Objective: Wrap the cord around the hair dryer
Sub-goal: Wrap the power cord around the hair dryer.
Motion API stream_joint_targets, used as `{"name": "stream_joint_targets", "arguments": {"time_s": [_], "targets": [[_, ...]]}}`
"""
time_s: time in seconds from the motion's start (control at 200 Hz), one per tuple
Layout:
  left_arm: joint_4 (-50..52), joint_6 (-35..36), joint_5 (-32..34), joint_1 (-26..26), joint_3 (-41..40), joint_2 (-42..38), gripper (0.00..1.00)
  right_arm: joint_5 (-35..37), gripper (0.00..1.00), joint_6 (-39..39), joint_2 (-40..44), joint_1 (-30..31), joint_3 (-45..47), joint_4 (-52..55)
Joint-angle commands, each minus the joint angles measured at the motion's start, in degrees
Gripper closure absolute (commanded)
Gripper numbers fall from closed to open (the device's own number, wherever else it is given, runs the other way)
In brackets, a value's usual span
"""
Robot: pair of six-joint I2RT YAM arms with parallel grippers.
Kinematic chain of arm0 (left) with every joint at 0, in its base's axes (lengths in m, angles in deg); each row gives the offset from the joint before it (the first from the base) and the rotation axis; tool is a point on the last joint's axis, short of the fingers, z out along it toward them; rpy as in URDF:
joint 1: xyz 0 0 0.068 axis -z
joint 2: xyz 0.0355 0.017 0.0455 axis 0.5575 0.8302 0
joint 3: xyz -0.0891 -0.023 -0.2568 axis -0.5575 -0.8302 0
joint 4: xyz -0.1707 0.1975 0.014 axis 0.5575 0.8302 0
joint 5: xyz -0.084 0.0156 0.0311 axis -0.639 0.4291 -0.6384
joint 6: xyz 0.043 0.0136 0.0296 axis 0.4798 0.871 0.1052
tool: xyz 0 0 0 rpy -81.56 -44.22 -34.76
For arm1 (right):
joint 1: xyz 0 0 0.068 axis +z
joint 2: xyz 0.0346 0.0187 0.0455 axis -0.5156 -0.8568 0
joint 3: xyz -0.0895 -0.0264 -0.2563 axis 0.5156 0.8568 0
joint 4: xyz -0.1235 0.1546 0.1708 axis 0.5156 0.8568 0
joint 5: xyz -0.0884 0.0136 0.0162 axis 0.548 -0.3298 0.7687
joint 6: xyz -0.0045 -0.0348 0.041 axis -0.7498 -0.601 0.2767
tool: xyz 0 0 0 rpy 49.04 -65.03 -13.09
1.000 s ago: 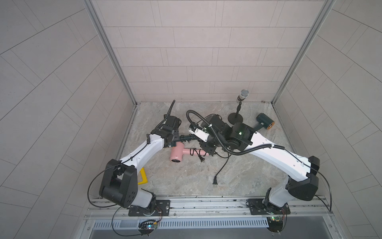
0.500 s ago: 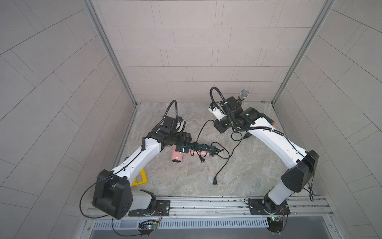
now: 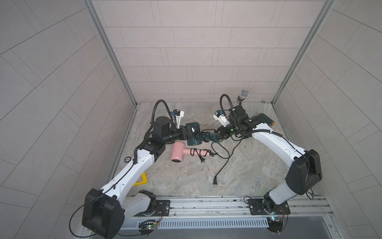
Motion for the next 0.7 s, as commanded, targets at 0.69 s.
{"name": "stream_joint_targets", "arguments": {"time_s": [0.69], "targets": [[22.4,-12.9,45.5,-1.7,-3.8,-5.4,1.00,16.4,1.00,11.9,12.3,11.6,16.3,-10.0]]}}
